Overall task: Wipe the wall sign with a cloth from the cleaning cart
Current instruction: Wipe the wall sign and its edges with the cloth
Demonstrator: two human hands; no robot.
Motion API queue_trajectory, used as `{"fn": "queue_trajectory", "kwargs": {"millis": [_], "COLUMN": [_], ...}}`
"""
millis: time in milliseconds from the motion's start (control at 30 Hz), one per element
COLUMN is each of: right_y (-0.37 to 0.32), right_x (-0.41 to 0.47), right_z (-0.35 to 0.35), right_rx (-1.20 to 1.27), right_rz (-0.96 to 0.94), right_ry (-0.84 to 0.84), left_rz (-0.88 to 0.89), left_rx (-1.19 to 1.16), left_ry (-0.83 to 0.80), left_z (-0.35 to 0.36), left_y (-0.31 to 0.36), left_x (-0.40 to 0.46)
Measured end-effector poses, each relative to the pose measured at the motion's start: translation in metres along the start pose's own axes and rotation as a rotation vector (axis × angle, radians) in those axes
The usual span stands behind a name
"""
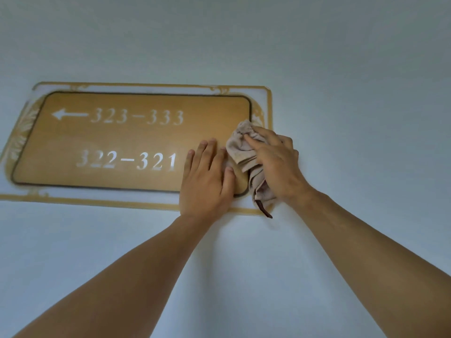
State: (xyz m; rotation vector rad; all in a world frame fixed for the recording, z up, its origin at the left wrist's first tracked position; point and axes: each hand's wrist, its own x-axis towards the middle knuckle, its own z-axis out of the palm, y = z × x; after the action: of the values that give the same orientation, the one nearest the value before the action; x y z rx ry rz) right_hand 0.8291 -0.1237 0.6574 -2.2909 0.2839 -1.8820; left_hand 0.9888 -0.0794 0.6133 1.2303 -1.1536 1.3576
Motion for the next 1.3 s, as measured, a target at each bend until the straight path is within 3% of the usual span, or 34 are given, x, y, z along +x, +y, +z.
{"fn": "queue_trajectory", "kwargs": {"millis": [100,267,333,433,567,667,767,967,1100,1200,1300], "right_y": [-0.012,-0.035,-0.042,-0.039,-0.031,-0.024,-0.019,-0.014,-0.007,-0.019,-0.024], "right_x": [0.009,0.01,0.007,0.006,0.003,0.0,-0.003,-0.012,-0.028,-0.033,-0.034], "right_z": [0.002,-0.001,-0.005,-0.007,-0.023,-0.033,-0.027,-0.005,0.023,0.038,0.045], "right_rx": [0.223,0.0,-0.011,-0.018,0.045,0.172,0.144,-0.241,-0.82,-0.895,-0.857], "right_rz": [0.162,0.005,0.031,0.067,0.117,0.154,0.127,-0.088,-0.205,-0.217,-0.182], "right_ry": [0.042,-0.057,-0.113,-0.105,-0.036,0.011,0.039,0.089,0.232,0.347,0.298], "left_rz": [-0.107,-0.277,-0.472,-0.814,-1.005,-0.978,-0.932,-0.759,-0.457,-0.399,-0.431], "left_rx": [-0.222,-0.421,-0.445,-0.678,-0.943,-0.962,-0.906,-0.595,-0.303,-0.252,-0.281], "left_ry": [-0.042,-0.106,-0.155,-0.346,-0.459,-0.436,-0.396,-0.28,-0.234,-0.177,-0.176], "left_z": [-0.011,-0.042,-0.057,-0.066,-0.08,-0.09,-0.088,-0.075,-0.06,-0.054,-0.053], "left_y": [0.003,0.022,0.031,0.033,0.026,0.025,0.024,0.014,0.011,0.005,-0.001], "left_x": [0.006,0.017,0.024,0.034,0.039,0.043,0.046,0.041,0.03,0.025,0.026]}}
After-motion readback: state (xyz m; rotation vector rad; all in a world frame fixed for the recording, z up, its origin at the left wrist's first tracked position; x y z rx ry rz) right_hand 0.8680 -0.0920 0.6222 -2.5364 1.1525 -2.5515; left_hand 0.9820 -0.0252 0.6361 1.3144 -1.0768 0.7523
